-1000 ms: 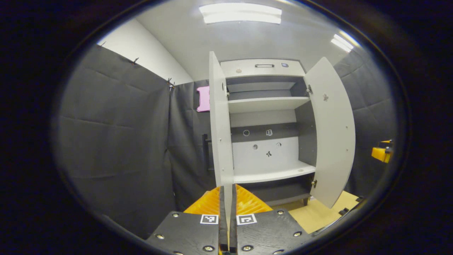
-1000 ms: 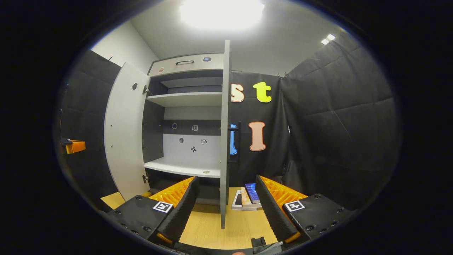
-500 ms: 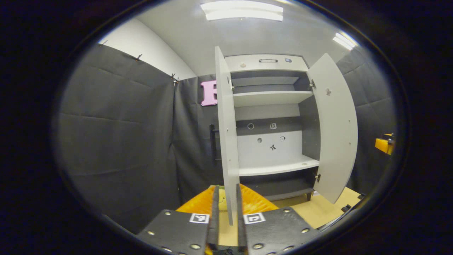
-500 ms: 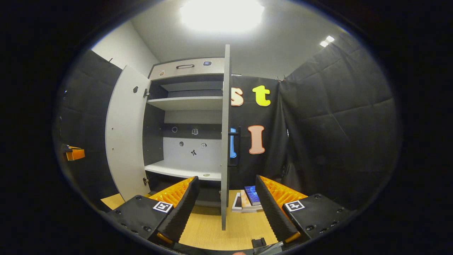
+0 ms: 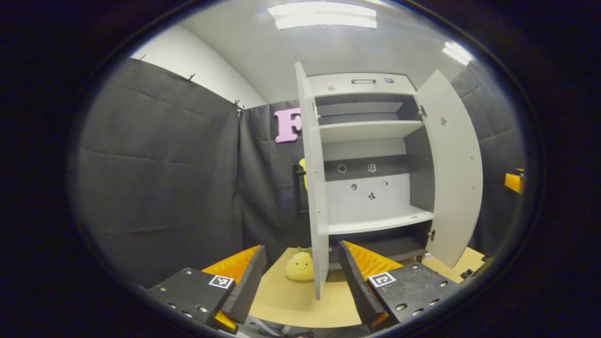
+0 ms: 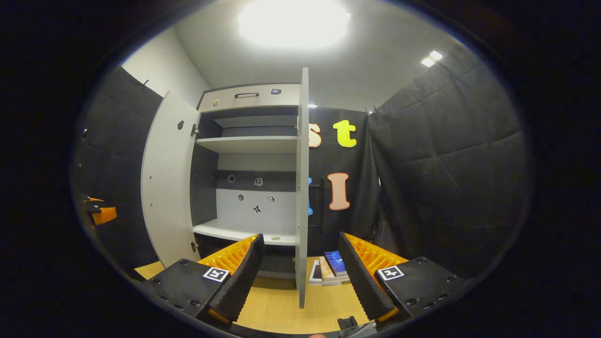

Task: Open the right door of the double-door shoe cabinet with the right hand, and open the left door with the left hand.

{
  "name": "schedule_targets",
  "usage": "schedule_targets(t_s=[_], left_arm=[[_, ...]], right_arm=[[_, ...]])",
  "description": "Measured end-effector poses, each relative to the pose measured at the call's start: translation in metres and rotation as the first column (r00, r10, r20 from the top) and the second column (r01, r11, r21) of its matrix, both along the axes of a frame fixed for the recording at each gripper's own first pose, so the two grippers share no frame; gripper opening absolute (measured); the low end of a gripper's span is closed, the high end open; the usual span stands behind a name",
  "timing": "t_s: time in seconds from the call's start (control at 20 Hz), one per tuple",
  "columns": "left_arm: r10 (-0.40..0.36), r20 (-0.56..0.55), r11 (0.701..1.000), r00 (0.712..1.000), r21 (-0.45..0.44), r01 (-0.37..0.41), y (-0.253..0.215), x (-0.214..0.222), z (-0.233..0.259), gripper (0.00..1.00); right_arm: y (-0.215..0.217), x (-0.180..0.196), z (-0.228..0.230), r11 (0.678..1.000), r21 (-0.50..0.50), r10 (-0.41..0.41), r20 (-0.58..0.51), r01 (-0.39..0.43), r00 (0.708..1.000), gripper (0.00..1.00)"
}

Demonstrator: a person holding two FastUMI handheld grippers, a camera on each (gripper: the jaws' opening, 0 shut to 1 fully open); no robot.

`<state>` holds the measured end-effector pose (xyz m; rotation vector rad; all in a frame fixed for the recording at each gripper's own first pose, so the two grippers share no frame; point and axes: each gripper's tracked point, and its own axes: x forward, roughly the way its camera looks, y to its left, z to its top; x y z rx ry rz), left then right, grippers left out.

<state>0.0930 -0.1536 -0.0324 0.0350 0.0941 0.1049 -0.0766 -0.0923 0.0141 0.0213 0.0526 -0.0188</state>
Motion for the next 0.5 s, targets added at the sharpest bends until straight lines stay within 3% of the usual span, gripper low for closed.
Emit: schedule_targets(t_s=[0.1,0.2,0.5], left_arm=[[0.000,0.008,1.000,1.000,0.007,0.000,0.0018,0.0001,0.0001,0.89],[0.002,0.019,1.000,1.000,0.011,-0.002,0.0018,0.0006,0.0020,0.89],[0.007,0.029,1.000,1.000,0.017,-0.008,0.0058,0.0040,0.0034,0.89]], right_arm=[[0.0002,0.0002,0.0002,1.000,-0.004,-0.006,0.001,0.006,1.000,0.94],[-0.0001,0.0018,0.0006,1.000,-0.004,-0.013,0.003,0.013,1.000,0.99],[-0.0015,0.0045,0.0002,1.000,0.006,-0.025,0.006,0.025,1.000,0.94]])
